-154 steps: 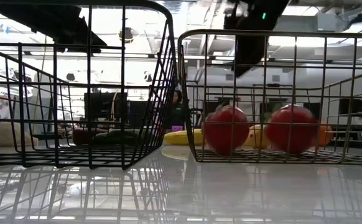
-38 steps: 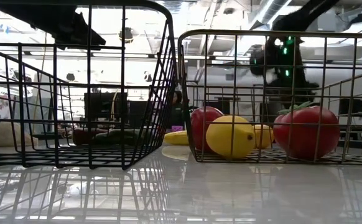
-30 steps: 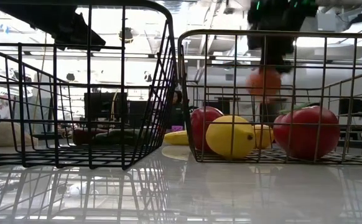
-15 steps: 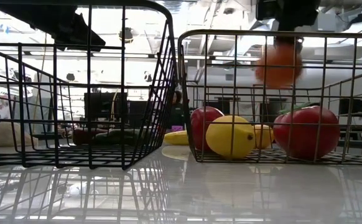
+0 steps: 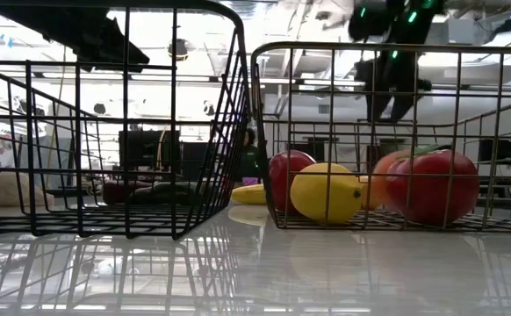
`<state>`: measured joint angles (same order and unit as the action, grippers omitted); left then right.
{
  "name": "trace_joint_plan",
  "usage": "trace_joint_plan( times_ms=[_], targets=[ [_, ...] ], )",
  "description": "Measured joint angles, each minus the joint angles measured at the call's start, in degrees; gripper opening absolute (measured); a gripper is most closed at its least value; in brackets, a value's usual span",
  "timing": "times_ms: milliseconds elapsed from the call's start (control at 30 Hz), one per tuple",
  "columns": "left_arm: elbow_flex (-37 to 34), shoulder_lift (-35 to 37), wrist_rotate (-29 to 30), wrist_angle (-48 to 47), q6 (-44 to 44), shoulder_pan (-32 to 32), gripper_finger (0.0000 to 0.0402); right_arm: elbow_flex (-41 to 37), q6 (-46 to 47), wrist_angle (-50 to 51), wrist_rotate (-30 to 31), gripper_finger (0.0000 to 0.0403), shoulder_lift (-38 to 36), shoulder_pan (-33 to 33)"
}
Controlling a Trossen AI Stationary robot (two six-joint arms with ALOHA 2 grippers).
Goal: Sort produce into baskets
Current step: Put the apple into the right wire basket
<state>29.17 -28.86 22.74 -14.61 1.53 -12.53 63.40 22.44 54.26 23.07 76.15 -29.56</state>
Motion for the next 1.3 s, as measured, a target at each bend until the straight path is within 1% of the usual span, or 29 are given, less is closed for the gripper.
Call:
trace_joint_plan(
  times_ms=[67, 133, 267, 400, 533, 600, 733, 833, 967, 1167, 1300],
  targets=[
    [0.0, 0.0, -0.8, 0.2, 0.0, 0.0, 0.0256, 0.0, -1.5, -1.3, 3.6, 0.0373, 3.4, -5.5],
    [0.0, 0.0, -1.1, 0.2, 0.0, 0.0, 0.0256, -0.1, -2.8, -2.8, 5.4, 0.0373, 6.6, -10.5],
    [0.0, 0.0, -2.0, 0.2, 0.8, 0.0, 0.0256, -3.4, -4.4, -8.5, 4.8, 0.0373, 10.9, -18.1],
    [0.0, 0.0, -4.2, 0.2, 1.1, 0.0, 0.0256, -7.0, -4.2, -15.8, 4.0, 0.0373, 11.6, -23.1],
    [0.0, 0.0, -4.5, 0.2, 1.1, 0.0, 0.0256, -9.5, -2.2, -20.8, 4.0, 0.0372, 10.5, -26.6],
    [0.0, 0.0, -4.5, 0.2, 1.2, 0.0, 0.0256, -10.3, -1.1, -23.3, 4.0, 0.0372, 9.9, -27.0],
    [0.0, 0.0, -4.5, 0.1, 1.3, 0.0, 0.0256, -10.4, 1.6, -24.4, 4.5, 0.0372, 10.0, -26.8],
    [0.0, 0.0, -4.5, 0.1, 1.3, 0.0, 0.0256, -10.4, 4.2, -24.8, 6.0, 0.0372, 10.7, -26.9],
    [0.0, 0.0, -5.2, 0.0, 1.8, 0.0, 0.0256, -10.4, 5.0, -24.5, 9.5, 0.0372, 13.0, -26.2],
    [0.0, 0.0, -6.0, 0.0, 1.8, 0.0, 0.0256, -7.2, 4.7, -18.3, 10.4, 0.0372, 18.3, -25.1],
    [0.0, 0.0, -6.0, 0.1, 1.8, 0.0, 0.0256, -5.8, 4.2, -16.6, 8.4, 0.0372, 19.2, -23.7]
  ],
)
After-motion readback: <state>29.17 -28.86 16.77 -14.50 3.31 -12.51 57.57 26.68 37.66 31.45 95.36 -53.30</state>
